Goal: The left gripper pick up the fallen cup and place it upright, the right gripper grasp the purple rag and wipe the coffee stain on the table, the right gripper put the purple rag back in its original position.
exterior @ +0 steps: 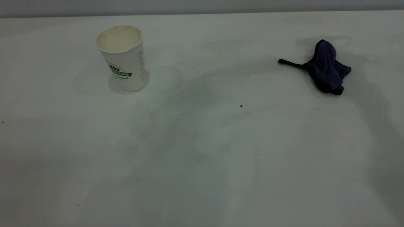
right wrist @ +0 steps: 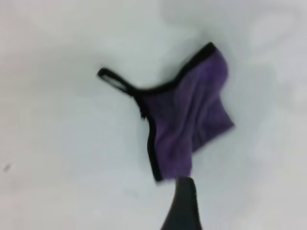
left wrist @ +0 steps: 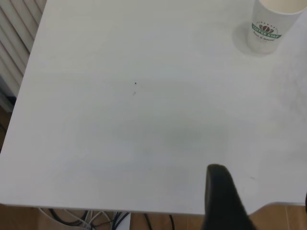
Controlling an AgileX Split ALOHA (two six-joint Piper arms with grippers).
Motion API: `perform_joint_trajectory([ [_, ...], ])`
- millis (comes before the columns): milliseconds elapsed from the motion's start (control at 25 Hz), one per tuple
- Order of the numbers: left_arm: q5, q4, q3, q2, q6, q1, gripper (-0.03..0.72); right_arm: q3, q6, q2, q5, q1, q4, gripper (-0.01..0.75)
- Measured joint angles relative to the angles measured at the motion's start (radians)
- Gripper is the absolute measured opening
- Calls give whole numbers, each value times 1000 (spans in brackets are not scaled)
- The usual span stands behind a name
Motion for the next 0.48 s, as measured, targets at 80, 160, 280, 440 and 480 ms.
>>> perform_joint_trajectory([
  [80, 0, 0, 0, 0, 0, 0, 474, 0, -10, -96, 85, 0, 0, 725],
  [160, 0, 0, 0, 0, 0, 0, 474, 6, -24, -178, 110, 1, 0, 725],
  [280, 0, 0, 0, 0, 0, 0, 474, 14, -24, -286, 125, 11, -1, 724],
  [440, 0, 0, 0, 0, 0, 3, 474, 116, -1, -441, 127, 50, 1, 721],
  [480, 0, 0, 0, 0, 0, 3, 474, 154, 8, -487, 128, 62, 2, 720],
])
